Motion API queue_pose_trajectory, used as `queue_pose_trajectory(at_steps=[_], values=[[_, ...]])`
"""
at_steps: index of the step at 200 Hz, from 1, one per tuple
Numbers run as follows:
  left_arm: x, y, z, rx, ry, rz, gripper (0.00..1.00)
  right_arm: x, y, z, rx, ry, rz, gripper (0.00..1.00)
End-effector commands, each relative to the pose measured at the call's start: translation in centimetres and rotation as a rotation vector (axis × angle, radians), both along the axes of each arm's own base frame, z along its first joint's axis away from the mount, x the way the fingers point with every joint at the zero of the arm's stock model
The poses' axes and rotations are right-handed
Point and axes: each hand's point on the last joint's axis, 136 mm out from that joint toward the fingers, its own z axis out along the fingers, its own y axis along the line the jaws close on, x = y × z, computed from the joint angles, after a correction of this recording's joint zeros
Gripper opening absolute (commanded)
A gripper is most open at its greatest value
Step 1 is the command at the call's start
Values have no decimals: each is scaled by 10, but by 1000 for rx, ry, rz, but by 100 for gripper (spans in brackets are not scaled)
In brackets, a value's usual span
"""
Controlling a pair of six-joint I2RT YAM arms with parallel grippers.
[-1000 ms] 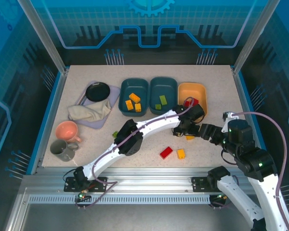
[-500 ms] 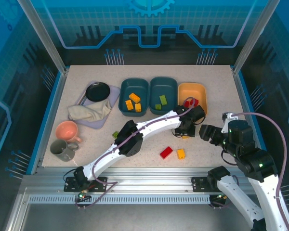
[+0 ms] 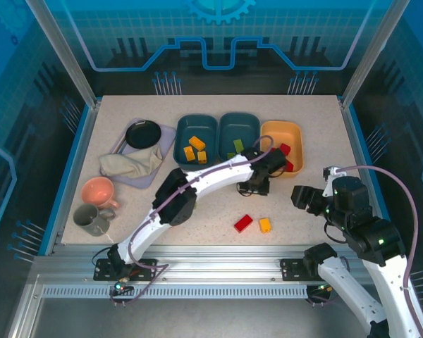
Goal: Sort the legos into containers by color
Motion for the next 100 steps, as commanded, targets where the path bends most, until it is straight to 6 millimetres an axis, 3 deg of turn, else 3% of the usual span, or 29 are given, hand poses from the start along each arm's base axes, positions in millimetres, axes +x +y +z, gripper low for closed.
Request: queue_pose_trajectory(at_steps=[1,23,58,100], values=[[22,33,52,-42,-76,69,22,2,8,-1,-3,6,50,77],[40,67,73,-60,-98,129,22,14,27,-9,58,31,102,77],[88,126,106,-98,-171,244,22,46,63,-14,180,47,178,77],[156,182,107,-149,-231,376,23,93,102,-25,274,92,250,77]])
